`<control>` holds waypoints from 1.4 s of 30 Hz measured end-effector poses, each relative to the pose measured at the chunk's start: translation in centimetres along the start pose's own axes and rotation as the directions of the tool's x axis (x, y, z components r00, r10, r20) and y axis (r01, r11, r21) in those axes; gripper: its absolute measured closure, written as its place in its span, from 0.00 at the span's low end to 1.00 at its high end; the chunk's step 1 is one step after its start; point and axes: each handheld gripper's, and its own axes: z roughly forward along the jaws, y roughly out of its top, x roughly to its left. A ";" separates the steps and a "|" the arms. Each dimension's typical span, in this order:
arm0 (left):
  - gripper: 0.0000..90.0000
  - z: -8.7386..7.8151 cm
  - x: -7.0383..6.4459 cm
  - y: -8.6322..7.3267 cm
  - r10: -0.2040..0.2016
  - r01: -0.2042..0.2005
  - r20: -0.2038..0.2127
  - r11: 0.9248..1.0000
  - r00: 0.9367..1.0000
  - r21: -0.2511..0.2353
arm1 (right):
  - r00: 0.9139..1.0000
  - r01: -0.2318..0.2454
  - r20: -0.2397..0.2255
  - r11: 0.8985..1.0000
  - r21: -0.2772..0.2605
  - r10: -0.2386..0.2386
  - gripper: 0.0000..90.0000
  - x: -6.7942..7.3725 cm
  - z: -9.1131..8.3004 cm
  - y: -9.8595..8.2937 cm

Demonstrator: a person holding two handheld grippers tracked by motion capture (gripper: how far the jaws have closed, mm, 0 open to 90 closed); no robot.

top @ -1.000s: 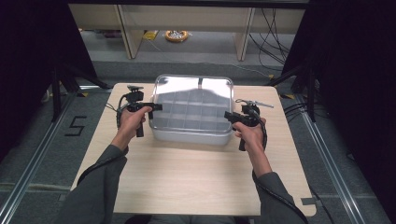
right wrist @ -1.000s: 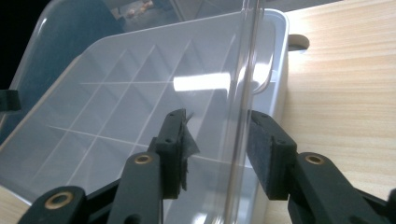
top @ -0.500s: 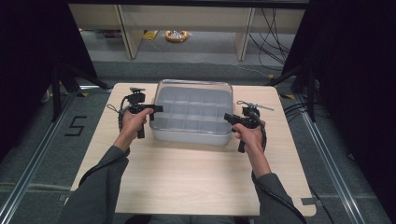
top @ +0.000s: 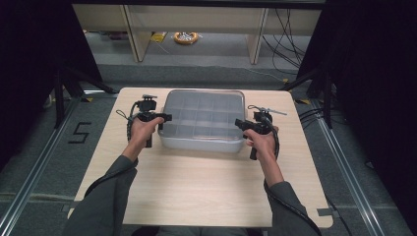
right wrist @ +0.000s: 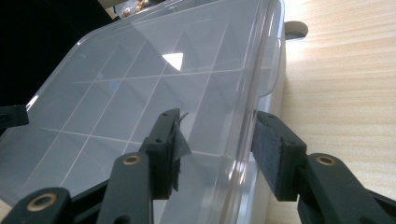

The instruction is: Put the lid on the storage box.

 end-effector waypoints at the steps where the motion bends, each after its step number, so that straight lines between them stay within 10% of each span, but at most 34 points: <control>1: 0.55 0.0 0.0 0.0 0.001 -0.001 0.001 1.000 1.000 0.001 | 1.000 -0.003 -0.009 1.000 0.002 0.003 0.60 0.0 0.0 0.0; 27: 0.50 -0.7 0.2 -0.9 0.021 -0.022 0.031 1.000 0.999 0.016 | 0.999 -0.034 0.005 0.999 0.019 0.034 0.61 -0.7 -0.8 -0.1; 36: 0.38 -2.2 1.1 -0.3 -0.090 0.095 0.056 0.990 0.994 -0.103 | 1.000 0.011 -0.014 1.000 -0.010 -0.011 0.58 -0.6 -1.9 -0.2; 42: 0.36 -4.7 1.6 -1.0 -0.047 0.057 0.088 0.991 0.995 -0.120 | 0.999 0.031 -0.038 0.999 -0.028 -0.032 0.55 -0.9 -2.9 -0.8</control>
